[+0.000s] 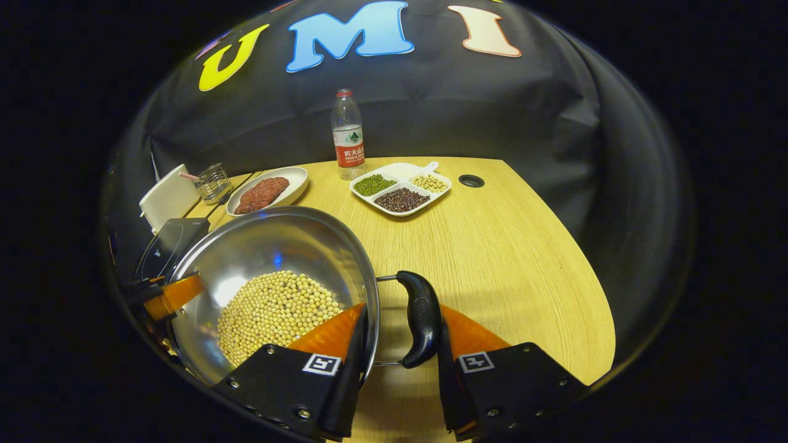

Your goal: First push the handle of the pot to place it horizontally, then grasp the pot with both hands and set it on the induction cooktop.

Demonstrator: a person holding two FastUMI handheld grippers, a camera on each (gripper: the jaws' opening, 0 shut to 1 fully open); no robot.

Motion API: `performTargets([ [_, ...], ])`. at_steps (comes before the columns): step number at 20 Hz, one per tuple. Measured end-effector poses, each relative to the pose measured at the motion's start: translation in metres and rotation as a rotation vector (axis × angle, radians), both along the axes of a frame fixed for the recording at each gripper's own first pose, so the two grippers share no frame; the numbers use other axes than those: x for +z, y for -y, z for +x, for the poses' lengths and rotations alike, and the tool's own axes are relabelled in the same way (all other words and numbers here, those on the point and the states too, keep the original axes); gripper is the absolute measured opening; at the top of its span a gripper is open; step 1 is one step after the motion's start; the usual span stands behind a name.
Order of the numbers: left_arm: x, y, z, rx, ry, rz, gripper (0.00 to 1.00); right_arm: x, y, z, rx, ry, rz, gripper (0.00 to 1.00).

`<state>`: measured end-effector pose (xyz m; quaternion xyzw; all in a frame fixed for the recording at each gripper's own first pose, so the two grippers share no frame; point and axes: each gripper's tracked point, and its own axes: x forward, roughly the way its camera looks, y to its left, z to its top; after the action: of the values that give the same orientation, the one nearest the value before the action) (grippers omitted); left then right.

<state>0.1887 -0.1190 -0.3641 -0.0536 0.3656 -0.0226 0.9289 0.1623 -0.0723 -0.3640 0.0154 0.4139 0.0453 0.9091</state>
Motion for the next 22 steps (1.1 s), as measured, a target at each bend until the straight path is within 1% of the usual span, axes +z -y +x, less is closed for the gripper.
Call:
performTargets([
  [1,0.002,-0.001,0.0,0.001,-0.001,-0.006,0.63,0.002,-0.001,-0.002,0.001,-0.001,-0.009,0.55],
  [4,0.017,-0.012,0.002,-0.007,0.028,-0.004,0.63,0.017,-0.01,-0.003,-0.005,0.024,-0.012,0.55],
  [8,0.037,-0.034,0.008,-0.031,0.049,-0.014,0.63,0.035,-0.028,-0.007,-0.038,0.047,-0.008,0.55],
  [9,0.043,-0.041,0.01,-0.036,0.062,-0.012,0.67,0.04,-0.035,-0.008,-0.045,0.052,-0.003,0.55],
  [10,0.049,-0.05,0.012,-0.038,0.068,-0.011,0.67,0.044,-0.043,-0.009,-0.051,0.053,0.001,0.55],
  [11,0.051,-0.059,0.013,-0.039,0.073,-0.012,0.63,0.048,-0.051,-0.01,-0.057,0.058,0.004,0.55],
  [12,0.055,-0.067,0.014,-0.041,0.076,-0.012,0.63,0.052,-0.06,-0.011,-0.059,0.063,0.005,0.55],
  [13,0.059,-0.077,0.017,-0.042,0.083,-0.012,0.67,0.055,-0.068,-0.01,-0.061,0.068,0.007,0.54],
  [16,0.067,-0.11,0.018,-0.037,0.096,-0.009,0.67,0.065,-0.098,-0.011,-0.06,0.078,0.014,0.55],
  [17,0.068,-0.12,0.018,-0.034,0.099,-0.009,0.63,0.067,-0.108,-0.011,-0.056,0.081,0.014,0.55],
  [18,0.07,-0.132,0.019,-0.031,0.101,-0.006,0.67,0.069,-0.12,-0.01,-0.053,0.085,0.016,0.54],
  [19,0.071,-0.145,0.018,-0.028,0.101,-0.002,0.67,0.07,-0.131,-0.011,-0.05,0.083,0.019,0.55],
  [20,0.072,-0.158,0.019,-0.023,0.107,0.002,0.63,0.071,-0.143,-0.011,-0.045,0.084,0.02,0.55],
  [21,0.072,-0.171,0.018,-0.019,0.106,0.004,0.67,0.072,-0.154,-0.012,-0.042,0.086,0.022,0.55],
  [22,0.073,-0.184,0.017,-0.013,0.107,0.006,0.67,0.074,-0.166,-0.013,-0.042,0.088,0.026,0.55],
])
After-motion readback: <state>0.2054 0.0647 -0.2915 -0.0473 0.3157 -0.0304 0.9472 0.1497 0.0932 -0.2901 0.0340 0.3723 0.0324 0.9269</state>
